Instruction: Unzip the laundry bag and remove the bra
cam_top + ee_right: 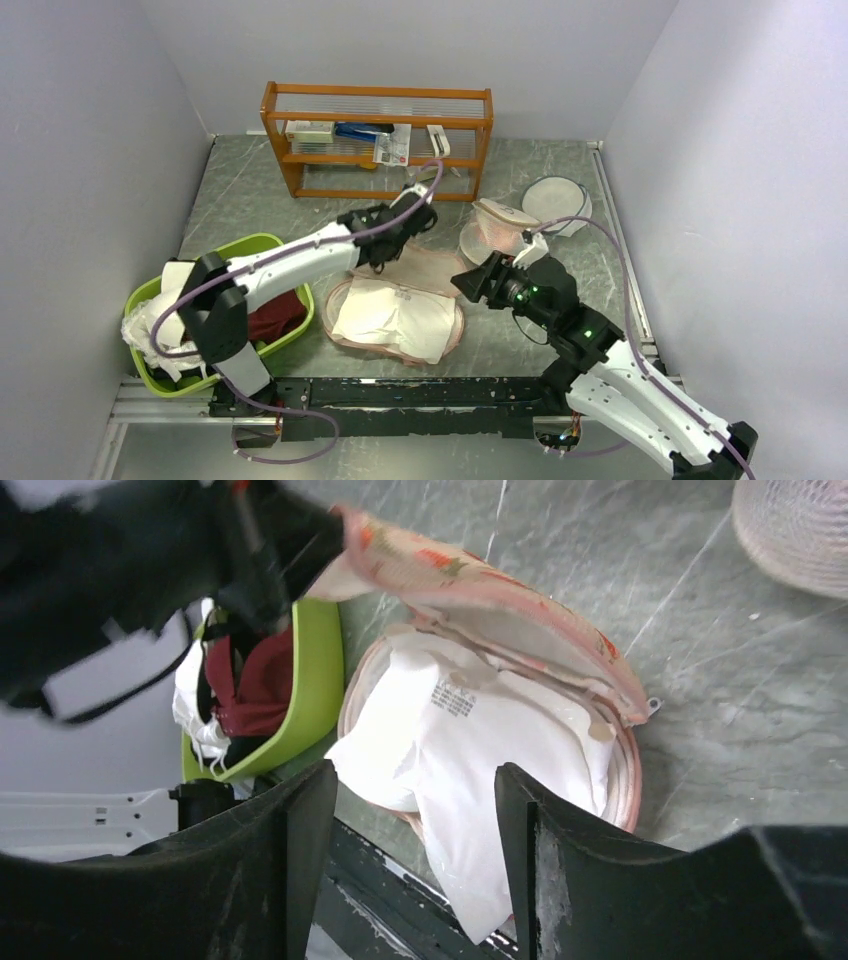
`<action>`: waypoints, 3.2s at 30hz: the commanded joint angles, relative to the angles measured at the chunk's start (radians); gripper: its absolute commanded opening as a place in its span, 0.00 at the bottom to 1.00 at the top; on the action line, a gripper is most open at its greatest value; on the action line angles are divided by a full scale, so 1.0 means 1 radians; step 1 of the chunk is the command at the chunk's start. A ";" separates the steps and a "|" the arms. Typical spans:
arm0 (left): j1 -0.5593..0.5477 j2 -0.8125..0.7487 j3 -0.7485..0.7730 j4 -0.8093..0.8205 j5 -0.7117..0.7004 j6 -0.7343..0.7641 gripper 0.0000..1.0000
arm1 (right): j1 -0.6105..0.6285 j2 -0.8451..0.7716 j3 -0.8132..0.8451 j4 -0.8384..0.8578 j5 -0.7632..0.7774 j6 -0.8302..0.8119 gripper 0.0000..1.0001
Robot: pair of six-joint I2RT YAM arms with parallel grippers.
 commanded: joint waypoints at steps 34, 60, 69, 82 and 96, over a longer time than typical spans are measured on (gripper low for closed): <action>0.176 -0.746 -0.524 0.095 0.825 -0.356 1.00 | -0.214 0.572 0.076 0.244 -0.107 -0.298 0.72; -0.267 -0.395 -0.397 -0.007 0.255 -0.455 0.86 | -0.507 0.705 -0.027 0.418 -0.411 -0.402 0.35; -0.279 -0.180 -0.314 -0.026 0.166 -0.249 0.86 | -0.499 0.386 -0.091 0.209 -0.438 -0.391 0.61; -0.279 0.024 -0.245 0.080 0.147 -0.158 0.71 | -0.498 0.217 -0.139 0.088 -0.422 -0.388 0.69; -0.279 -0.056 -0.236 0.035 0.125 -0.197 0.33 | -0.499 0.237 -0.139 0.101 -0.420 -0.387 0.69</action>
